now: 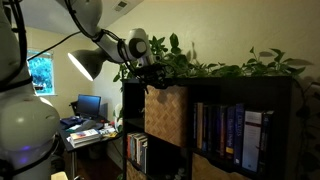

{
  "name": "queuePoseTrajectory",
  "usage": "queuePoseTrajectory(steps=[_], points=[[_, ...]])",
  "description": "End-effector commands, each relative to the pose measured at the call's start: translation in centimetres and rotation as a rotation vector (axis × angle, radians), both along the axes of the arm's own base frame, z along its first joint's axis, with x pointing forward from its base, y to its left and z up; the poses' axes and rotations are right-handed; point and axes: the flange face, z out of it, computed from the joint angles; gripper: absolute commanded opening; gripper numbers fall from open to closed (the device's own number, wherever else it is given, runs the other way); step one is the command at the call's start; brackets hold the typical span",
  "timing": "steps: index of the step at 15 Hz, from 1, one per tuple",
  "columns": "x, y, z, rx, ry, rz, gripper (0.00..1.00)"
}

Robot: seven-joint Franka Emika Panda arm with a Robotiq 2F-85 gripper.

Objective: Pull out the brown basket then remove the socks from there and put them on the top of the cabinet then push the basket

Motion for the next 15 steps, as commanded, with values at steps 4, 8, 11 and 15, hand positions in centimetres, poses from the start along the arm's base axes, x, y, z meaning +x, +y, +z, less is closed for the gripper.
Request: queuePoseTrajectory(steps=[4, 8, 11, 15], points=[[-2.4, 0.7, -1.2, 0.006, 0.191, 0.031, 1.00], [-3.2, 0.9, -0.8, -0.006, 0.232, 0.034, 1.00], [-3.5, 0.8, -0.6, -0.019, 0.234, 0.028, 1.00], [-3.8, 0.8, -0.2, -0.025, 0.247, 0.028, 1.00]])
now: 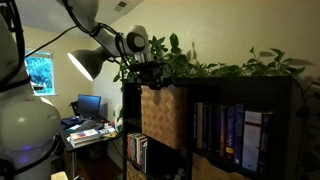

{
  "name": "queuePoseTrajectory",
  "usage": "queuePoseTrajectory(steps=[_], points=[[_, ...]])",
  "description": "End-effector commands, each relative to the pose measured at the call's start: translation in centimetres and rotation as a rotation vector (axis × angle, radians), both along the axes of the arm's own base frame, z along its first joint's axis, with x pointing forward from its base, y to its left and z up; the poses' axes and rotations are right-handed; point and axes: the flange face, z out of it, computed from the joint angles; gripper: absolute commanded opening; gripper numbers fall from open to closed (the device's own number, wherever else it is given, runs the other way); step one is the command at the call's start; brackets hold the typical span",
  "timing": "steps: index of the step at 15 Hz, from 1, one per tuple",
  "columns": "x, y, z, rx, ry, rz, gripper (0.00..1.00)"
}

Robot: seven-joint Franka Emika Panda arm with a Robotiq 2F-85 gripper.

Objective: Pull out the brown basket then remove the socks from there and put them on the top of the cabinet then push the basket

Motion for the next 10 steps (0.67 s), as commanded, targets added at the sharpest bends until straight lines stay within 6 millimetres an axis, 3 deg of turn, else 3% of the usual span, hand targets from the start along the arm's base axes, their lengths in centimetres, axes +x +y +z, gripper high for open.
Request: queuePoseTrajectory(steps=[1, 7, 10], points=[[-2.2, 0.3, -0.8, -0.009, 0.089, 0.002, 1.00], [-2.7, 0.4, -0.1, -0.020, 0.095, -0.002, 1.00], [-1.9, 0.3, 0.5, -0.032, 0.021, -0.057, 1.00]])
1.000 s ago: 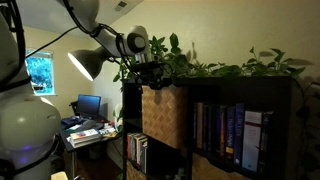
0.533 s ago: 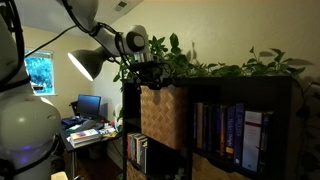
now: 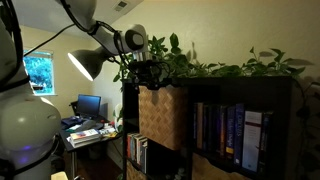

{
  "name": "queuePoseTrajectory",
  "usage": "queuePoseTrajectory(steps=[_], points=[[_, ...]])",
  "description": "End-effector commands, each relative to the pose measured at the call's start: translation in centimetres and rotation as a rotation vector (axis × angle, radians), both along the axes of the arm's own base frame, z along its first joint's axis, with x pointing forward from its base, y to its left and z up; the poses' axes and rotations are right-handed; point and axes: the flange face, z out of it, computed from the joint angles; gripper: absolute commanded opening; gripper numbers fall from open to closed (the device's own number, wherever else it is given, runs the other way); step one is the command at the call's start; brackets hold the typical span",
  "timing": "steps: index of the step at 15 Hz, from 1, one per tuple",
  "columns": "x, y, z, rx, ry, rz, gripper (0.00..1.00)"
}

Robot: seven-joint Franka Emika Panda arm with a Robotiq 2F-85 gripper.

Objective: Pull out the brown basket then remove the socks from there and put them on the top of the cabinet then push the basket

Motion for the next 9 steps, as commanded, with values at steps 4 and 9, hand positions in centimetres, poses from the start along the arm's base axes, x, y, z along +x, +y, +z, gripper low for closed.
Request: queuePoseTrajectory(steps=[4, 9], points=[[0.6, -0.2, 1.2, -0.015, -0.116, -0.177, 1.00], [1.4, -1.2, 2.5, -0.030, -0.207, -0.304, 1.00]])
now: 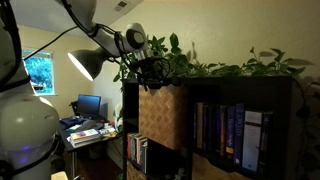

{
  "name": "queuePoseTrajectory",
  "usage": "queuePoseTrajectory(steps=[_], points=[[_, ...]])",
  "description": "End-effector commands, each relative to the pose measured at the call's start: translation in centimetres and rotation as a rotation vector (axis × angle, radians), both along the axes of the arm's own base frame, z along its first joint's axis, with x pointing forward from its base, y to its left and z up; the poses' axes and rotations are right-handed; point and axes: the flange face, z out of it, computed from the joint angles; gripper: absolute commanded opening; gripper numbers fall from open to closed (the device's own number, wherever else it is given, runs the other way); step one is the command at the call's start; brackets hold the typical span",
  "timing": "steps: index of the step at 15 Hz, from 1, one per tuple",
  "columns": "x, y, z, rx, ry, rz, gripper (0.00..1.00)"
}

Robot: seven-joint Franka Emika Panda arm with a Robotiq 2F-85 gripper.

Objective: Pull out the brown basket then remove the socks from there and put them on the top of the cabinet then push the basket

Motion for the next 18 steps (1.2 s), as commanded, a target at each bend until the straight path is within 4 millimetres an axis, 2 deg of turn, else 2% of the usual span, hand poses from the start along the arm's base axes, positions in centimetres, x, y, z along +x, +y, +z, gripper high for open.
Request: queuePoseTrajectory(steps=[1, 7, 11, 15, 18], points=[[0.6, -0.8, 1.5, -0.014, -0.088, -0.101, 1.00], [2.1, -4.3, 2.5, -0.008, -0.163, -0.290, 1.00], [3.1, -6.5, 1.4, 0.020, -0.143, -0.385, 1.00], [4.0, -7.2, -0.4, 0.065, -0.121, -0.417, 1.00], [4.7, -6.9, -1.0, 0.094, -0.178, -0.395, 1.00]])
